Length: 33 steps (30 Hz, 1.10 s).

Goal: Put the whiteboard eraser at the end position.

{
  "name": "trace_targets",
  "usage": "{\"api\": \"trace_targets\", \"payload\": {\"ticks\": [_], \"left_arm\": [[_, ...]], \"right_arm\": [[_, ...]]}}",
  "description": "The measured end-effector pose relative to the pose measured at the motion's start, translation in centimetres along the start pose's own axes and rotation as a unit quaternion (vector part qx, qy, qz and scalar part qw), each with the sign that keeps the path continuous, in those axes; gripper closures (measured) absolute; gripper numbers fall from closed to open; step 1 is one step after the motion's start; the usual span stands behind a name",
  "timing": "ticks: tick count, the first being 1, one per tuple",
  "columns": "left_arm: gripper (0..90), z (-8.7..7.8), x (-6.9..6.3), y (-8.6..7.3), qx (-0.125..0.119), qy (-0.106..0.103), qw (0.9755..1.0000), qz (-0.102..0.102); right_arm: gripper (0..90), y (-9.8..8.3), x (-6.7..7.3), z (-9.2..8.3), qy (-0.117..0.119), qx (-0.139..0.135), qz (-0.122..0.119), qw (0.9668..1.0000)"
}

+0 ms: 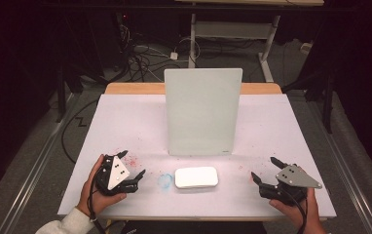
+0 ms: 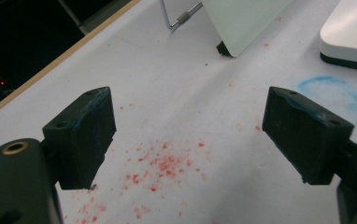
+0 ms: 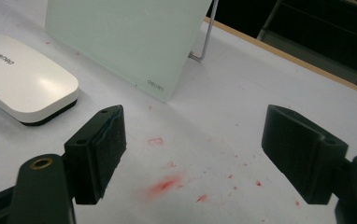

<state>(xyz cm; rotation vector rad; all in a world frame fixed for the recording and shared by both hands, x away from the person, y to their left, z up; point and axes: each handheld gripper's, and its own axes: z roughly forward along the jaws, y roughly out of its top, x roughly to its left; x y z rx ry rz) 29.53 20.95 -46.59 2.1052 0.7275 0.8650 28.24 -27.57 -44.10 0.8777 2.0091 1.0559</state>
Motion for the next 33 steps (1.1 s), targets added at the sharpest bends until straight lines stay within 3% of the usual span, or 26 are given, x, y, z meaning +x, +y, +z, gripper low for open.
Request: {"api": "trace_targets", "payload": {"ticks": [2,6,14,33], "left_arm": [[17.0,-0.20,-0.05,-0.06,-0.004,-0.004,0.9999,-0.008],[17.0,-0.22,-0.38,-0.02,-0.004,-0.007,1.0000,0.004],[17.0,-0.67,-0.18,-0.08,-0.010,-0.010,0.9999,0.000],[17.0,-0.05,-0.05,0.15,-0.002,-0.012,0.9999,-0.007]], "right_arm": [[22.5,0.00,0.07,-0.08,0.000,0.000,0.002,1.0000],[22.3,0.01,0.09,-0.09,-0.003,0.001,-0.002,1.0000],[22.3,0.37,0.51,-0.30,-0.003,0.000,-0.009,1.0000],[22.2,0.03,0.32,0.12,-0.001,0.007,-0.012,0.9999]]}}
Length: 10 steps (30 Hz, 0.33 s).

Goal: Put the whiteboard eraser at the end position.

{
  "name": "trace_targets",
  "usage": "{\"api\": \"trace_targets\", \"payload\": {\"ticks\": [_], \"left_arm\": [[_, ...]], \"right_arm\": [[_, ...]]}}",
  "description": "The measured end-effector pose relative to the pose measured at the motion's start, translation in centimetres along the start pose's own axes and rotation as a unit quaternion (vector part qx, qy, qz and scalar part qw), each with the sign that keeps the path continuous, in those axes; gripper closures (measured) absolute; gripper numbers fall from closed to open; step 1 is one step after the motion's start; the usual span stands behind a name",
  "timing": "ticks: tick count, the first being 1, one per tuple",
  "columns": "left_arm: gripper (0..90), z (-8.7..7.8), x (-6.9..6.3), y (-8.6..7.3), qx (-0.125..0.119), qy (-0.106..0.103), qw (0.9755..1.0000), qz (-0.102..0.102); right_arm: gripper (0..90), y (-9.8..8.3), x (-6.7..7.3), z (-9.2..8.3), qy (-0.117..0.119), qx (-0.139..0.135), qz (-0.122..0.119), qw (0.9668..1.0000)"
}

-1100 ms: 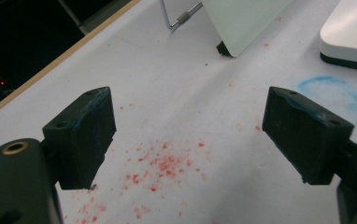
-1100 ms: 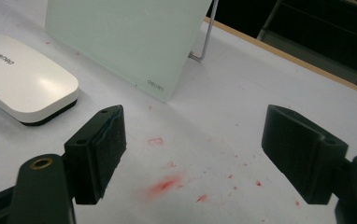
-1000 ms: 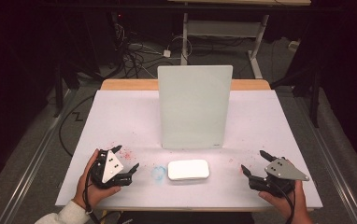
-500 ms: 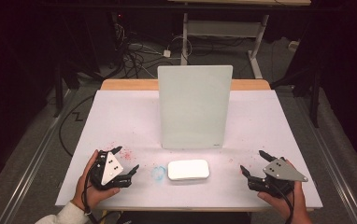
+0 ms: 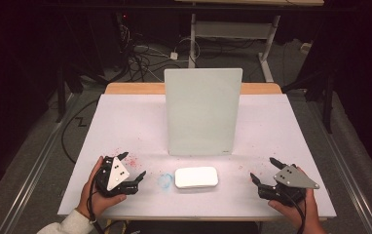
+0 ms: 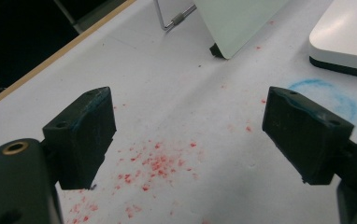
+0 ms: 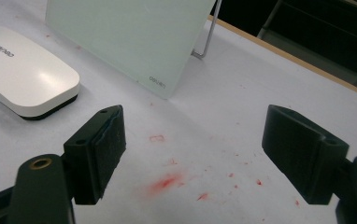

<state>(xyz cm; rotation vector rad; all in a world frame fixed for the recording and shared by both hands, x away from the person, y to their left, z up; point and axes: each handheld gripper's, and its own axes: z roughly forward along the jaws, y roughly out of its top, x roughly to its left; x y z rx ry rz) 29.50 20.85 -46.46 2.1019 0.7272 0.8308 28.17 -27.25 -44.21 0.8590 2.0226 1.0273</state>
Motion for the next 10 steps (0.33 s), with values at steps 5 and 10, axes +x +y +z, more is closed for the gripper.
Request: {"api": "trace_targets", "payload": {"ticks": [5,10], "left_arm": [[17.0,0.15,0.00,0.04,0.002,0.000,1.0000,0.000],[16.9,0.44,-0.07,0.07,0.006,-0.001,1.0000,-0.001]], "right_arm": [[22.2,-0.09,-0.14,0.09,-0.001,0.002,0.001,1.0000],[22.2,-0.15,-0.22,0.09,-0.001,0.002,0.005,1.0000]]}}
